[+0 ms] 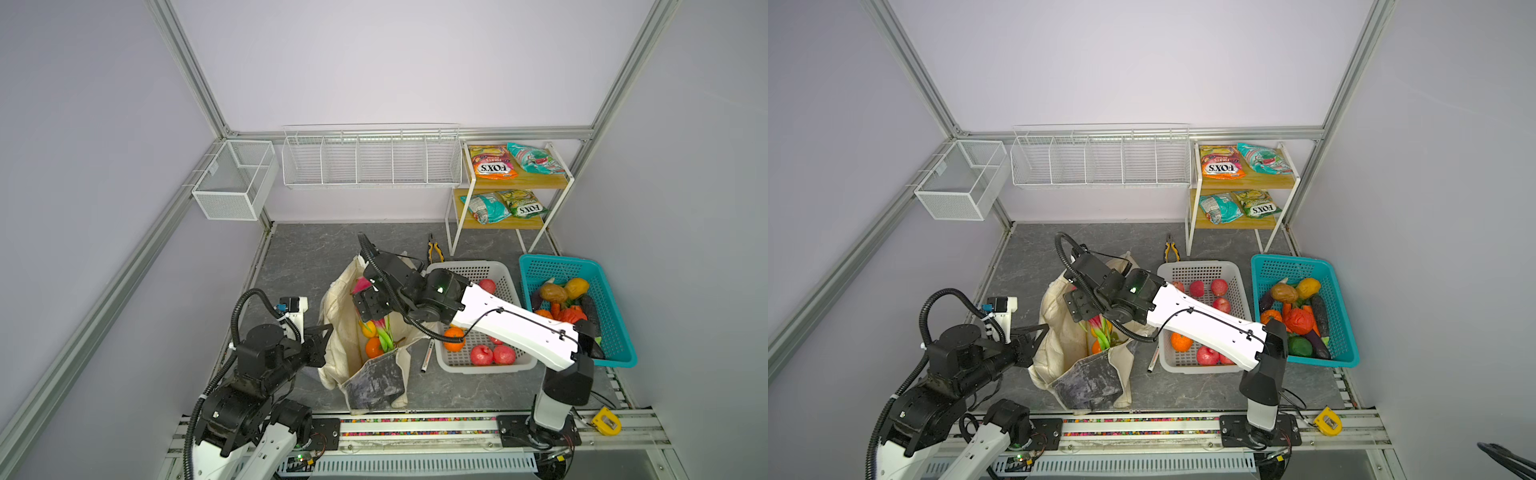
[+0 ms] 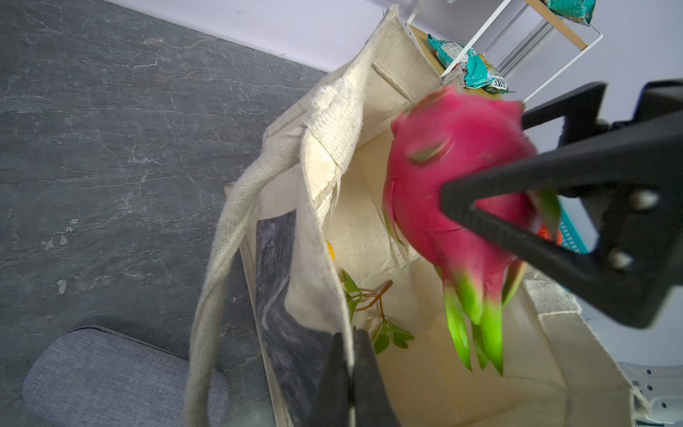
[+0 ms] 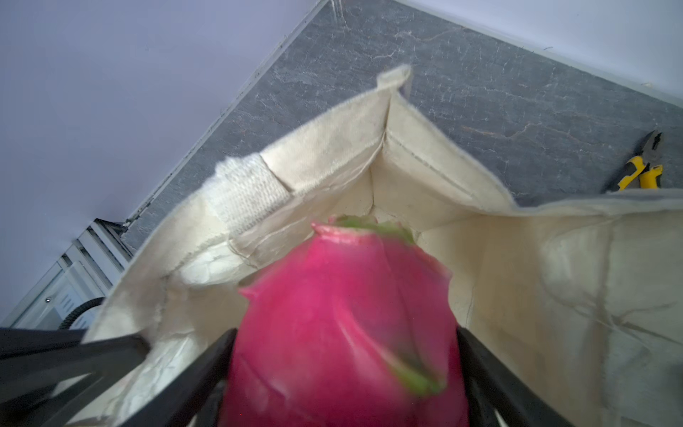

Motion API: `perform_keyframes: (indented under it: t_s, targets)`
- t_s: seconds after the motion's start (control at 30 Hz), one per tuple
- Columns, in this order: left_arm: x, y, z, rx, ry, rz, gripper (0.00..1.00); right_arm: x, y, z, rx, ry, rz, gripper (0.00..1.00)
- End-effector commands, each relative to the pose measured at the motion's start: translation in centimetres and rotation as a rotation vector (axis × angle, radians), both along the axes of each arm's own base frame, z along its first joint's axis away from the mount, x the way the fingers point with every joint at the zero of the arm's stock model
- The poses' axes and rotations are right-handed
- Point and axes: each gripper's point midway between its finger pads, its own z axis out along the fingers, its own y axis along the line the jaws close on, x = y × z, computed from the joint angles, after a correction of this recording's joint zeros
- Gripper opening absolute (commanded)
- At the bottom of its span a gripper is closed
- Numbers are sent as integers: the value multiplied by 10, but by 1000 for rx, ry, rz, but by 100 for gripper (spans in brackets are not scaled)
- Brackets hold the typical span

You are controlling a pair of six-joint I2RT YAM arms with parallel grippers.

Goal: Place the food into the grocery bag and tie it

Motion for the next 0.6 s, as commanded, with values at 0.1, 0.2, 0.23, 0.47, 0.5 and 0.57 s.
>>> perform_keyframes:
  t_s: [0.1,0.2,0.23,0.47,0.5,0.57]
  targets:
    - [0,-2,5,-2,-31,-14,0,7,1,-64,-95,16,2,91]
    - [0,-3,5,-2,-29,-23,0,11,1,-74,-95,-18,-4,88]
    - [0,-3,5,-3,-28,-24,0,13,-1,-77,-105,-27,-11,88]
    - [-2,-4,6,-7,-37,-28,0,25,-4,-110,-205,-14,-46,87]
    - [-2,-4,6,-6,-38,-29,0,25,-2,-114,-209,-3,-44,87]
    - [-2,-3,7,-8,-41,-30,0,27,0,-119,-214,14,-53,88]
